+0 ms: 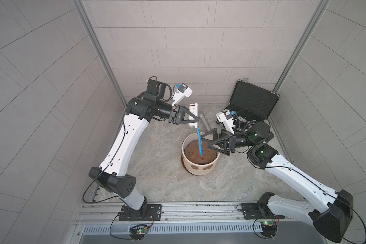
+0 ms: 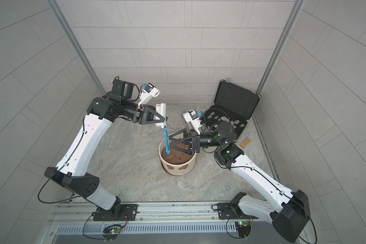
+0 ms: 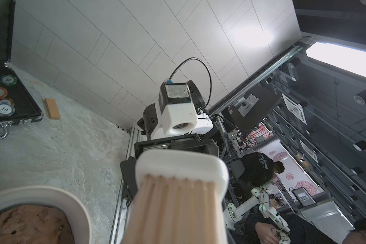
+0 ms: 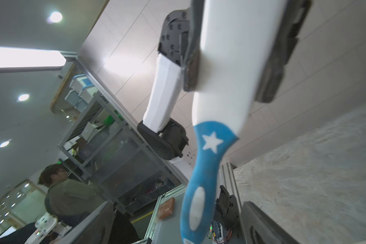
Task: Scrub the dried mud off the ceramic pot
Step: Pick up the brush from the center of the board.
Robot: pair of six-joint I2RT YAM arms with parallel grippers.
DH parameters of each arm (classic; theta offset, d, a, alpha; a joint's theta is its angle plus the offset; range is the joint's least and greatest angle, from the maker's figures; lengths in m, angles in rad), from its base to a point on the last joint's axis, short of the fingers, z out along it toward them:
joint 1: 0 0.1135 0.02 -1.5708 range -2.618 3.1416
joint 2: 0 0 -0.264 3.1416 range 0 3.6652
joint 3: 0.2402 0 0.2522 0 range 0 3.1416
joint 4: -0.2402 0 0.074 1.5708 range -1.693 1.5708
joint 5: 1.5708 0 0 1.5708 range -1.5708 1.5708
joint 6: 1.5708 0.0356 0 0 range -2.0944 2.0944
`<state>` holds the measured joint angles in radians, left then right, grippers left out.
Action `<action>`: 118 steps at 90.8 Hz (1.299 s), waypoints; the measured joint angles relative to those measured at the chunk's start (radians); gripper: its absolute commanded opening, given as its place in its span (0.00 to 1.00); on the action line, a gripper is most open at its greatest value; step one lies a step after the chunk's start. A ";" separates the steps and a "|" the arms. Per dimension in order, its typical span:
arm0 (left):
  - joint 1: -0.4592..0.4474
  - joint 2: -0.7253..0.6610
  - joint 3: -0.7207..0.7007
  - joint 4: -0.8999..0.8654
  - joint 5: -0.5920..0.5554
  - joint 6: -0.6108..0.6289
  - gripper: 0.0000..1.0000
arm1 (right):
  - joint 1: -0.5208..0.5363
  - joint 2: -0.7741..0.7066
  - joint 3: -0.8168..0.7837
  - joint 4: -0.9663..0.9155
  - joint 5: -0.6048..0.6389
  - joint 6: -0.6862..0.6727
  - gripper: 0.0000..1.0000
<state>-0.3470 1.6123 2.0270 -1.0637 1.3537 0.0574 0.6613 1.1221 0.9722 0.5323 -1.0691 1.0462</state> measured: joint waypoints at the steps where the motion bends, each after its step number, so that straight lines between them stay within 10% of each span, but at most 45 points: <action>1: 0.000 0.001 0.006 -0.008 0.004 0.008 0.26 | 0.005 0.005 0.002 0.011 -0.002 0.006 0.96; 62: 0.000 0.004 0.180 -0.222 0.091 0.292 0.24 | 0.133 0.218 0.103 0.506 0.055 0.288 0.63; 80: 0.000 0.009 0.211 -0.255 0.094 0.332 0.27 | 0.164 0.301 0.129 0.600 0.057 0.367 0.25; 85: 0.000 0.008 0.214 -0.259 0.095 0.340 0.38 | 0.164 0.312 0.135 0.613 0.057 0.389 0.16; 96: 0.002 0.009 0.215 -0.270 0.089 0.360 0.96 | 0.166 0.306 0.137 0.640 0.050 0.396 0.00; 118: 0.014 -0.004 0.217 -0.267 -0.008 0.338 1.00 | 0.156 0.240 0.152 0.309 0.012 0.219 0.00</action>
<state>-0.3325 1.6085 2.2436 -1.3308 1.3460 0.3954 0.8177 1.3617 1.1244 0.8417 -1.0573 1.2652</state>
